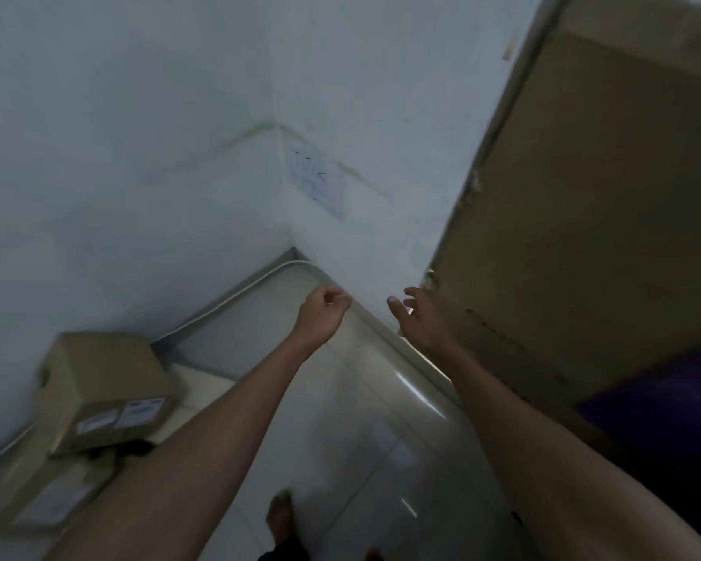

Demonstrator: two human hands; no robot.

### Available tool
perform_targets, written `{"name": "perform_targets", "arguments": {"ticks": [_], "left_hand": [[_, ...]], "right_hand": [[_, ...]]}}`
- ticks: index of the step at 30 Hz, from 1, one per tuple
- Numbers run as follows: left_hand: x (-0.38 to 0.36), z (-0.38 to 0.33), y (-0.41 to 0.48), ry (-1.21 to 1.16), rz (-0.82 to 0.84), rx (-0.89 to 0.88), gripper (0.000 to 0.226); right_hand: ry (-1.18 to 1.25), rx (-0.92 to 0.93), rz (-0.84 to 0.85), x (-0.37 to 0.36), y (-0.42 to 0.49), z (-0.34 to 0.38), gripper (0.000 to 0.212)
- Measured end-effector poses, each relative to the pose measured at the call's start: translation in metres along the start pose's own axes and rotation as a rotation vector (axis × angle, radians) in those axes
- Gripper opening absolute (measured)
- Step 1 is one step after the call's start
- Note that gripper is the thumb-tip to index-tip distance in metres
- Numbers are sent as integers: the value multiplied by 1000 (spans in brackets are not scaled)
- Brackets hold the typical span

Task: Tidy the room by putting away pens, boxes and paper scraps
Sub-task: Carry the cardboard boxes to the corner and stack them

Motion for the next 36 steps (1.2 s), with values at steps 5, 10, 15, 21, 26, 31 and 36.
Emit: {"name": "perform_targets", "arguments": {"ticks": [5,10,15,21,26,31,36], "left_hand": [[77,28,-4,-44,-157,60,30],[138,60,-6,-82,-255,121,31],[188,90,-7,-104,-325,166,31],[226,112,-2,-145,-349,188,30],[250,122,2,-167,-375,181,25],[263,150,-8,-187,-412,222,29],[266,197,-28,-239,-495,330,27]], "right_hand": [[-129,105,80,-58,6,55,63],[-138,177,170,-121,12,93,60],[-178,202,225,-172,13,118,60],[-207,230,249,-202,17,137,61],[-203,250,247,-221,22,149,60],[-238,259,309,-252,28,146,60],[-276,260,435,-296,33,127,61]]}}
Point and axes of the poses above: each hand's wrist, its own y-axis towards the middle knuckle, its own x-axis out of the back of the hand, z = x × y, the point moved 6 cm from there along y, towards the middle knuckle, and after that the axes turned 2 degrees about -z, right-handed, at the moved point
